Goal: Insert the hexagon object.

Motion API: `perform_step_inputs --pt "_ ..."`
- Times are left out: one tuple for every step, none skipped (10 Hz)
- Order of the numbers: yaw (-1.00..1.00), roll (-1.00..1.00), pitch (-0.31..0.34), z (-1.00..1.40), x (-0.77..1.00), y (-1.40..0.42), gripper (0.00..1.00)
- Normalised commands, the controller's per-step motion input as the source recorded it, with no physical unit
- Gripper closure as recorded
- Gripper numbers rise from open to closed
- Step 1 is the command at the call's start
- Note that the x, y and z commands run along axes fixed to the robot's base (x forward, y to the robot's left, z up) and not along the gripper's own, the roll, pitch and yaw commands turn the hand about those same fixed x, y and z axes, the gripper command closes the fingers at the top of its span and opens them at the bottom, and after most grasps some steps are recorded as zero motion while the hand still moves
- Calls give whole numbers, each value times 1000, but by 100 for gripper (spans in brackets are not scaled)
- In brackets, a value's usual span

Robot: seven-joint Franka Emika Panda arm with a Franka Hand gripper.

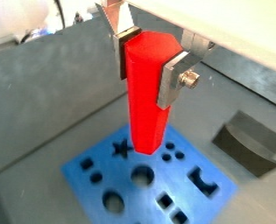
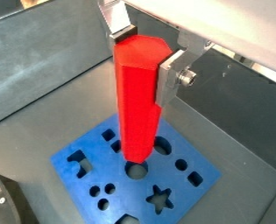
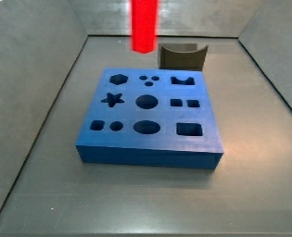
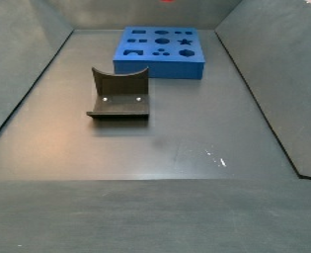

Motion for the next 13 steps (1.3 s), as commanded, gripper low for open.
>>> perform_step_inputs --pt "-311 -221 -109 -746 -557 460 100" --pt "-194 -310 -140 -580 -500 509 100" --pt "-151 -387 -170 -423 -446 491 100" --pt "-140 -451 -219 -243 -386 429 100" --pt "-86 -499 -251 -109 -294 440 100" --pt "-69 -439 -201 -251 -269 540 100" --pt "-100 -56 -10 -414 -177 409 100" --pt "-80 73 64 -440 0 234 100" --pt "-91 39 10 -414 -89 240 100" --pt "-77 -21 0 -311 -71 291 100" --pt "-91 -63 0 -237 -183 351 100" --pt "-40 -41 0 -260 -31 271 100" --pt "0 -10 0 -357 89 137 100"
